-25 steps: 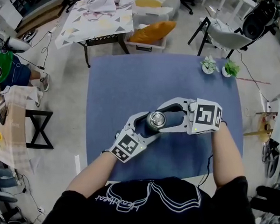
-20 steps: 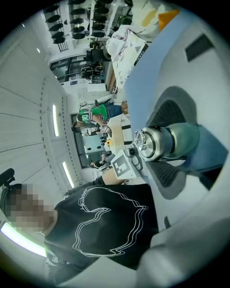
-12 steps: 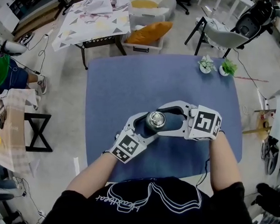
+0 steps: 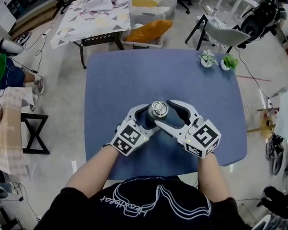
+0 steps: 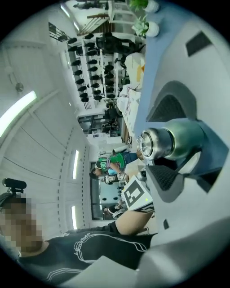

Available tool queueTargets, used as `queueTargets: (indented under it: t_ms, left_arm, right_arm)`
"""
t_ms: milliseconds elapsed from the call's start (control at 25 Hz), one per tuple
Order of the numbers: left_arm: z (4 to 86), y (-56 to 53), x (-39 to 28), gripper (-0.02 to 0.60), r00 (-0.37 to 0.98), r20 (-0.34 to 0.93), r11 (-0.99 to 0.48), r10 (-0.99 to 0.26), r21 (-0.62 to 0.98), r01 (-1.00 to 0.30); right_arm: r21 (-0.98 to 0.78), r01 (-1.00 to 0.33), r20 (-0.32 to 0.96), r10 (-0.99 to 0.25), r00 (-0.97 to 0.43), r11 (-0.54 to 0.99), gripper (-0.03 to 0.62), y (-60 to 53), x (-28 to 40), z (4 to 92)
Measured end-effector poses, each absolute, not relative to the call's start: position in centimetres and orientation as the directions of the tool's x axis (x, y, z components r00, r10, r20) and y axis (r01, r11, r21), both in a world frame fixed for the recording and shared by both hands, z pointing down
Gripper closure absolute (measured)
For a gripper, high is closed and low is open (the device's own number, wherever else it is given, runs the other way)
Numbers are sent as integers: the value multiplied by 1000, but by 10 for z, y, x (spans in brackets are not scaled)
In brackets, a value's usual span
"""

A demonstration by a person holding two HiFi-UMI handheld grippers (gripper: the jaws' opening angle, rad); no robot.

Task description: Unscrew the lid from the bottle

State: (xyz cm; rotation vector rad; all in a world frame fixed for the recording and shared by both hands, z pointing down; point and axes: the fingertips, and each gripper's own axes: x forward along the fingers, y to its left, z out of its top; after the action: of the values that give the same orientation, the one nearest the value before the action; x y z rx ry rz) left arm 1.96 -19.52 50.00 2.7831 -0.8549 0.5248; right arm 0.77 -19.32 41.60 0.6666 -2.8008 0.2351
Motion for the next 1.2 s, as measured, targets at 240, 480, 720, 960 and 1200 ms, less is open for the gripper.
queueTargets:
  t_ms: [240, 480, 720, 960, 1200]
  left_arm:
    - [500, -194, 21, 230, 772, 384, -817, -506, 72, -571]
    - [499, -195, 20, 230, 771, 383, -816, -508, 71, -573]
    - [500, -195, 20, 230, 774, 389, -821, -500, 72, -567]
    - [500, -194, 21, 230, 795, 412, -856, -445, 65, -513]
    - [501, -193, 19, 230, 833, 437, -910, -341, 69, -409]
  right_arm:
    - [-68, -581, 279, -543, -792, 811, 301, -196, 8, 419]
    - [-20, -613, 277, -585, -762, 790, 342, -198, 1, 421]
    - [-27, -586, 278, -557, -783, 810, 344, -197, 2, 422]
    - [-26, -474, 309, -444, -841, 880, 345, -195, 2, 423]
    - [-42, -335, 344, -302, -889, 941, 347, -195, -1, 424]
